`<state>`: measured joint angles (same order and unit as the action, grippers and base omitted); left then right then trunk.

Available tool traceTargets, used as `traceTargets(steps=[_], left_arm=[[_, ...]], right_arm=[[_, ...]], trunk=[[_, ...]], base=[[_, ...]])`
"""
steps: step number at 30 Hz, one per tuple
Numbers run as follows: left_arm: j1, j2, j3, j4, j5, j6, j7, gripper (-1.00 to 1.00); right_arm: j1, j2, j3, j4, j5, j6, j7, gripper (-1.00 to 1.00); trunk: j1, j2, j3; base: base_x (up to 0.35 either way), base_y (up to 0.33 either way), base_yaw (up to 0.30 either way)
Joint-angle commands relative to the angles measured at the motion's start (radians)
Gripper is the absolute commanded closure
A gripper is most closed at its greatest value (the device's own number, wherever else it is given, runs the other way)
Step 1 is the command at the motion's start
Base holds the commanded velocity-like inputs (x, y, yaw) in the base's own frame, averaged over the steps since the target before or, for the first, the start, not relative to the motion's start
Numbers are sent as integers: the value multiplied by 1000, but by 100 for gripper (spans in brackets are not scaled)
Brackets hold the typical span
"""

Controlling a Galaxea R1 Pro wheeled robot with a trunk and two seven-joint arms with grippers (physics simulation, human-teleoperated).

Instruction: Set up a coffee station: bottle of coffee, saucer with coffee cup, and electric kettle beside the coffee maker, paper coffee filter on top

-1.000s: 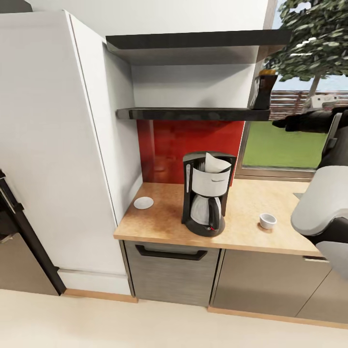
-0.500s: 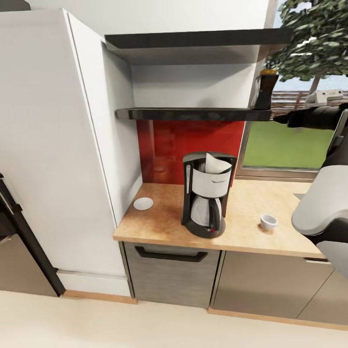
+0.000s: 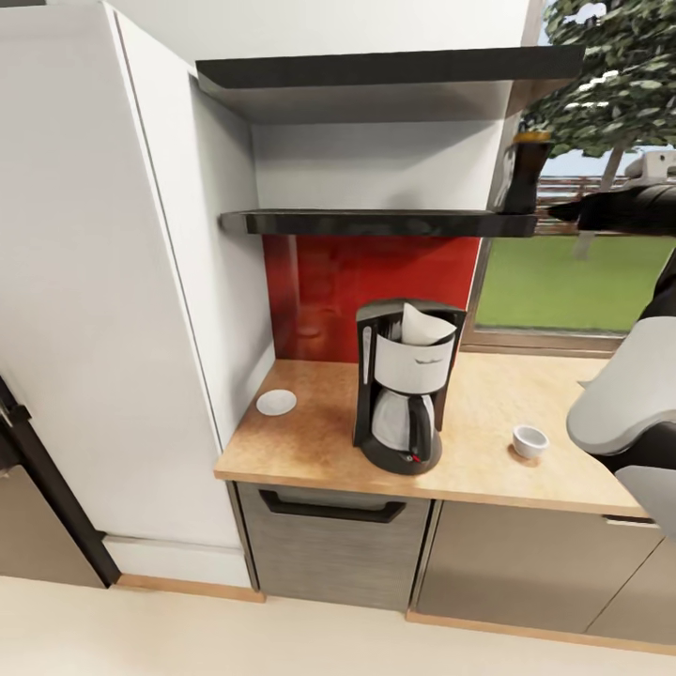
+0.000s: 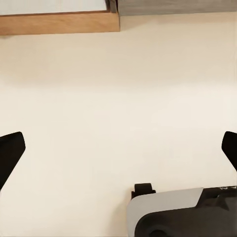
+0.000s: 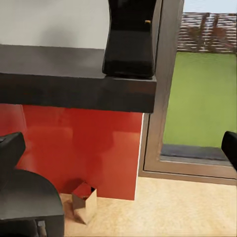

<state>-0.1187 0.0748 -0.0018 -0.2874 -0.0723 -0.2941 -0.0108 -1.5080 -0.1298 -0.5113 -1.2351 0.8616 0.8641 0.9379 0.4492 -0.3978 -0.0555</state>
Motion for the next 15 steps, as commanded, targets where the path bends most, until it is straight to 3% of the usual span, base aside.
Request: traceTargets(steps=[1,8,11,15], left_arm=[[-1,0,0,1,-8,-3,-1,-100],[-1,0,0,1,-7,-3,0,-100],[-1,0,0,1,-7,-3,-1,-100],[-1,0,1,1,-7,-3,-1,-100]], right_arm=[[-3,0,4,-6,9,14,11,-100],[-6,1,33,-41,8,35,13,-100],[-6,2,43,-60,-11,38,13,-100],[-6,2,49,-76,-119,43,11,-100]], trunk=[[1,-2,-2],[1,-2,-2],[1,-2,-2],[1,-2,-2]], base=[[96,0,0],[93,0,0],[92,0,0],[73,0,0]])
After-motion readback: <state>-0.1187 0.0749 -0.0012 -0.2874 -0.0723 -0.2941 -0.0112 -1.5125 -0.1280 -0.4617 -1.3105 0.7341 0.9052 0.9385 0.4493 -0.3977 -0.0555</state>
